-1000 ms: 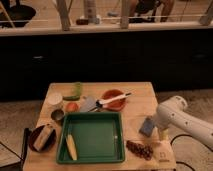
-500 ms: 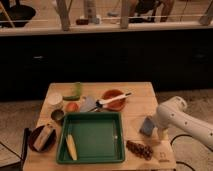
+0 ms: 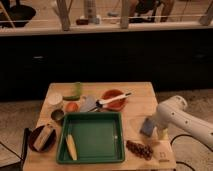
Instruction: Wipe tray with sponge
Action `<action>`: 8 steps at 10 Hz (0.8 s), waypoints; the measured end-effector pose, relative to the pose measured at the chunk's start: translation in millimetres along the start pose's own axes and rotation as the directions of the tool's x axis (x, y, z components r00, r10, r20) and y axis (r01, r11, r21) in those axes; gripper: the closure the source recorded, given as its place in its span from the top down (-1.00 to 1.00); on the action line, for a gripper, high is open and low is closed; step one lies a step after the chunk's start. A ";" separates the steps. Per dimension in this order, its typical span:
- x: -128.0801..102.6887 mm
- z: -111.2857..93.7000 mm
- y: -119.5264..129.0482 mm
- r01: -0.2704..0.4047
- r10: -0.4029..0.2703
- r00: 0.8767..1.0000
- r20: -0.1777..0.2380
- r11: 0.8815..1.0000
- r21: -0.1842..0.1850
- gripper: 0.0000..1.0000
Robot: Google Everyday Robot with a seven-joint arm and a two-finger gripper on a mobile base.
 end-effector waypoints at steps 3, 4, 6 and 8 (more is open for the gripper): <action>-1.6 -0.1 -5.7 0.037 -0.037 0.999 0.015 0.999 -0.007 0.60; -4.0 1.3 -7.5 0.052 -0.052 0.998 0.020 0.999 -0.014 0.60; -9.8 3.3 -12.5 0.082 -0.081 0.996 0.032 0.996 -0.020 0.60; -13.7 5.4 -13.1 0.098 -0.097 0.994 0.042 0.995 -0.024 0.54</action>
